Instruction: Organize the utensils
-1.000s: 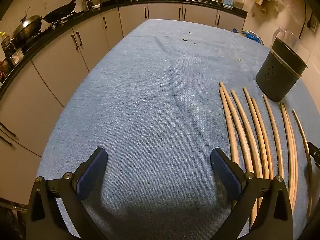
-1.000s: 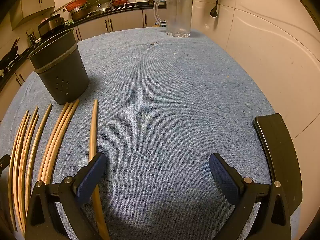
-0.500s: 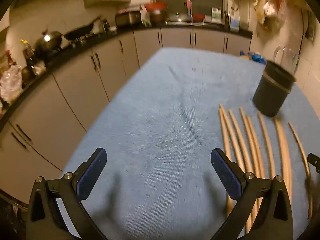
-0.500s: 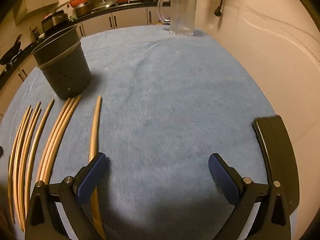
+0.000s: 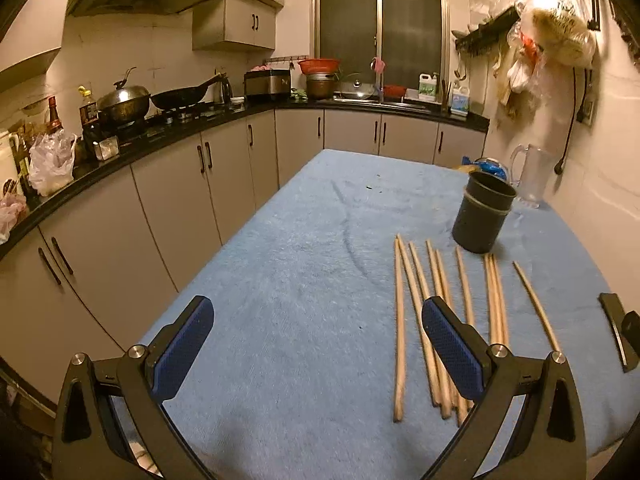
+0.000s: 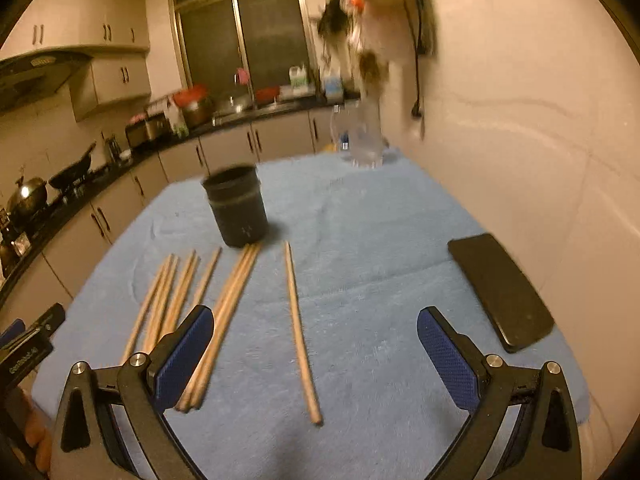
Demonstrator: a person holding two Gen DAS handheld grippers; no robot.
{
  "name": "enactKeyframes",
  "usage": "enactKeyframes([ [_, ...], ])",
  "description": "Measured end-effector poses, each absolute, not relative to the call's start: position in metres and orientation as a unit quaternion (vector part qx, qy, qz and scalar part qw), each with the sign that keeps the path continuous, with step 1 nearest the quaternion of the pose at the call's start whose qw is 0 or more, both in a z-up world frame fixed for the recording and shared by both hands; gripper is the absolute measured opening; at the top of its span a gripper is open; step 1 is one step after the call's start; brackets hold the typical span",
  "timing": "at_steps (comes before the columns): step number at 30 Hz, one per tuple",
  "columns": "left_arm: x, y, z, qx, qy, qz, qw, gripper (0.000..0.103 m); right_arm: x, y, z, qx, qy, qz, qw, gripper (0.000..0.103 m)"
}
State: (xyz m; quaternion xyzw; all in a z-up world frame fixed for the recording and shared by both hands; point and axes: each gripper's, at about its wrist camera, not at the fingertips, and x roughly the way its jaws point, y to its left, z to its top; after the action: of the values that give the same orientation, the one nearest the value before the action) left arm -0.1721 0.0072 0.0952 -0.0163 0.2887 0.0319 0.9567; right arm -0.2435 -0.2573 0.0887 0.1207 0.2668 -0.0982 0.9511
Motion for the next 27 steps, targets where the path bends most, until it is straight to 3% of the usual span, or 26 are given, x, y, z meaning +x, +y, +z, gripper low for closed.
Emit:
enactKeyframes([
  [8,-0.187,-0.005,0.096,0.000,0.293,0.017,0.956,0.103,-0.267,-0.253,0.097,0.127,0.238,-0.059,0.961,0.103],
  [27,-0.181,-0.017,0.082,0.014,0.307,0.009,0.952,0.103,-0.261,-0.243,0.089,0.097,0.274,-0.037,0.956,0.103],
])
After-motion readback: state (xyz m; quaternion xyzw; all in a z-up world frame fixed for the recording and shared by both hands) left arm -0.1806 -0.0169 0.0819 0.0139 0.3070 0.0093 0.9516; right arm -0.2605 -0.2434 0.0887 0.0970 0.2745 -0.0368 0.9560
